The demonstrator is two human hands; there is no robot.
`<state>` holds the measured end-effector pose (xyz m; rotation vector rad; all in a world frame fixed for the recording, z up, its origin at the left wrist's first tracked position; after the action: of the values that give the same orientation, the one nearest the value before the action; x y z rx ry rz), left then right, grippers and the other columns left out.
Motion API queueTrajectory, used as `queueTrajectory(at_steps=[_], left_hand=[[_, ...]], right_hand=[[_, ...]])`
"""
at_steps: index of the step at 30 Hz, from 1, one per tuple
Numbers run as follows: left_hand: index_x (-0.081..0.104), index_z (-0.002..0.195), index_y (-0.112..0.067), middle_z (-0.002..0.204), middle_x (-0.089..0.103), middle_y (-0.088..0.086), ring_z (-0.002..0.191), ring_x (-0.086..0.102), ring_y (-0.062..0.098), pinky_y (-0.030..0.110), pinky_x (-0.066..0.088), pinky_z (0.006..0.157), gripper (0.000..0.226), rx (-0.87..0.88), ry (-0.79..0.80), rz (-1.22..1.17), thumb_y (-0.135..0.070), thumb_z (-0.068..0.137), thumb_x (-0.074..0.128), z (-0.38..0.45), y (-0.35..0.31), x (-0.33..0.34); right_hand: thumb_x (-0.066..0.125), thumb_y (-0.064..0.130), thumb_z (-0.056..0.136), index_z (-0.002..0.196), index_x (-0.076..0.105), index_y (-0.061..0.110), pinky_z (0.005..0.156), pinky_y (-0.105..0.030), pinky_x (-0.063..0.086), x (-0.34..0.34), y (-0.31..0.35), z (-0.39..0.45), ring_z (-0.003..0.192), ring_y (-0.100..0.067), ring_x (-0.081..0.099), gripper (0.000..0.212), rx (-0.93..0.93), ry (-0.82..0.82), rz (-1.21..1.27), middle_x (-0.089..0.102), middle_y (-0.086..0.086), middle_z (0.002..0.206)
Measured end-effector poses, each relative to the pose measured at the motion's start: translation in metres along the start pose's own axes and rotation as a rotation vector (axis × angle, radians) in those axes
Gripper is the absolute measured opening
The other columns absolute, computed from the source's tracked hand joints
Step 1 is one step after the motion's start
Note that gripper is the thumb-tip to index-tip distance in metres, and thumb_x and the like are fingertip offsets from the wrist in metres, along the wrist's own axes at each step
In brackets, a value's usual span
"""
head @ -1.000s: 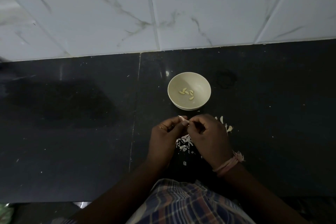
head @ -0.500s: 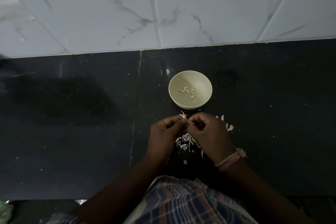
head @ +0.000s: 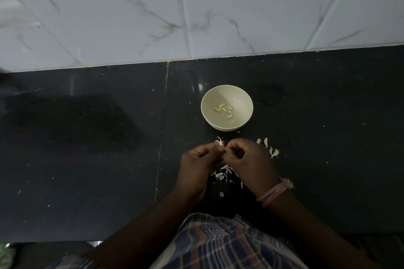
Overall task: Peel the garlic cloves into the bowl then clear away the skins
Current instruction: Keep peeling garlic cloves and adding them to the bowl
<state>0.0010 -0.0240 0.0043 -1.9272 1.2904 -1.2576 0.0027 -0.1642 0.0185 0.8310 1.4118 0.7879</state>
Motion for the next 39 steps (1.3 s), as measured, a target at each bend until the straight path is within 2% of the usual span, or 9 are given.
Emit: queueTrajectory(at_steps=[5, 8, 14, 17, 23, 26, 30, 33, 39], left_hand=[[0.077, 0.099, 0.001, 0.105, 0.072, 0.031, 0.098, 0.071, 0.038, 0.046, 0.057, 0.095, 0.014, -0.012, 0.018, 0.021, -0.004, 0.091, 0.068, 0.0, 0.003, 0.0], [0.076, 0.101, 0.002, 0.106, 0.072, 0.031, 0.097, 0.071, 0.034, 0.039, 0.059, 0.09, 0.015, -0.03, 0.028, 0.0, -0.004, 0.092, 0.068, 0.0, 0.001, -0.001], [0.073, 0.104, 0.002, 0.098, 0.073, 0.018, 0.085, 0.072, 0.019, 0.025, 0.059, 0.077, 0.014, -0.104, 0.041, -0.046, -0.001, 0.094, 0.063, 0.001, -0.002, -0.001], [0.073, 0.106, 0.002, 0.099, 0.074, 0.018, 0.085, 0.072, 0.017, 0.024, 0.059, 0.078, 0.016, -0.113, 0.036, -0.058, -0.002, 0.093, 0.063, 0.001, -0.001, -0.002], [0.073, 0.105, 0.002, 0.098, 0.074, 0.019, 0.086, 0.072, 0.019, 0.025, 0.059, 0.078, 0.016, -0.087, 0.008, -0.048, -0.003, 0.092, 0.066, 0.001, -0.002, -0.004], [0.074, 0.107, 0.003, 0.097, 0.074, 0.019, 0.084, 0.072, 0.018, 0.024, 0.059, 0.076, 0.017, -0.08, 0.006, 0.001, -0.001, 0.092, 0.067, -0.001, -0.002, -0.006], [0.078, 0.098, -0.004, 0.098, 0.076, 0.019, 0.087, 0.072, 0.021, 0.027, 0.059, 0.078, 0.013, -0.069, 0.019, 0.085, -0.002, 0.092, 0.067, -0.006, -0.004, -0.007], [0.081, 0.088, -0.009, 0.095, 0.076, 0.017, 0.085, 0.072, 0.021, 0.029, 0.06, 0.082, 0.019, -0.07, 0.042, 0.093, -0.001, 0.094, 0.065, -0.01, -0.006, -0.003], [0.081, 0.089, -0.006, 0.105, 0.075, 0.023, 0.095, 0.073, 0.028, 0.036, 0.059, 0.091, 0.015, -0.113, 0.043, 0.036, -0.001, 0.091, 0.067, -0.01, -0.007, -0.001]], right_hand=[[0.073, 0.011, 0.08, 0.069, 0.064, 0.015, 0.056, -0.023, 0.046, -0.002, -0.001, 0.001, 0.062, -0.013, 0.058, 0.015, 0.02, -0.017, -0.028, 0.061, 0.003, 0.062], [0.073, 0.013, 0.083, 0.075, 0.068, 0.018, 0.057, -0.015, 0.045, -0.003, 0.002, 0.0, 0.064, -0.007, 0.061, 0.01, 0.076, 0.013, 0.008, 0.065, 0.004, 0.066], [0.065, 0.018, 0.092, 0.084, 0.07, 0.017, 0.053, -0.023, 0.049, -0.007, 0.003, -0.005, 0.055, -0.007, 0.058, 0.01, 0.232, 0.064, 0.215, 0.07, -0.003, 0.07], [0.066, 0.02, 0.092, 0.086, 0.071, 0.021, 0.058, -0.022, 0.05, -0.007, 0.001, -0.008, 0.058, -0.006, 0.062, 0.008, 0.215, 0.044, 0.169, 0.071, 0.003, 0.071], [0.07, 0.017, 0.092, 0.092, 0.075, 0.023, 0.071, -0.03, 0.058, -0.002, -0.001, -0.013, 0.073, -0.008, 0.07, 0.007, 0.148, -0.028, 0.207, 0.074, 0.008, 0.08], [0.069, 0.017, 0.093, 0.092, 0.076, 0.022, 0.071, -0.033, 0.058, -0.002, -0.004, -0.011, 0.071, -0.007, 0.07, 0.008, 0.112, -0.008, 0.159, 0.074, 0.009, 0.079], [0.069, 0.017, 0.092, 0.087, 0.077, 0.022, 0.065, -0.028, 0.056, -0.007, -0.003, -0.009, 0.063, -0.006, 0.067, 0.011, 0.103, 0.05, 0.115, 0.072, 0.008, 0.072], [0.068, 0.021, 0.091, 0.083, 0.074, 0.024, 0.061, -0.025, 0.052, -0.006, -0.004, -0.006, 0.059, -0.006, 0.064, 0.01, 0.13, 0.064, 0.076, 0.07, 0.007, 0.067], [0.068, 0.021, 0.092, 0.085, 0.069, 0.022, 0.06, -0.013, 0.045, 0.002, -0.005, -0.008, 0.068, -0.001, 0.061, 0.007, 0.129, 0.057, 0.036, 0.067, 0.006, 0.073]])
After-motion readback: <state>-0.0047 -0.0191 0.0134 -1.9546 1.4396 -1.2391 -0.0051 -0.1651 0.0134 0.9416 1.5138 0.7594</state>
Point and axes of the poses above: each hand's wrist, its own z-axis towards the middle knuckle, its own x-axis out of the palm, y = z × x, the point moved 2 cm from there along z, towards the middle knuckle
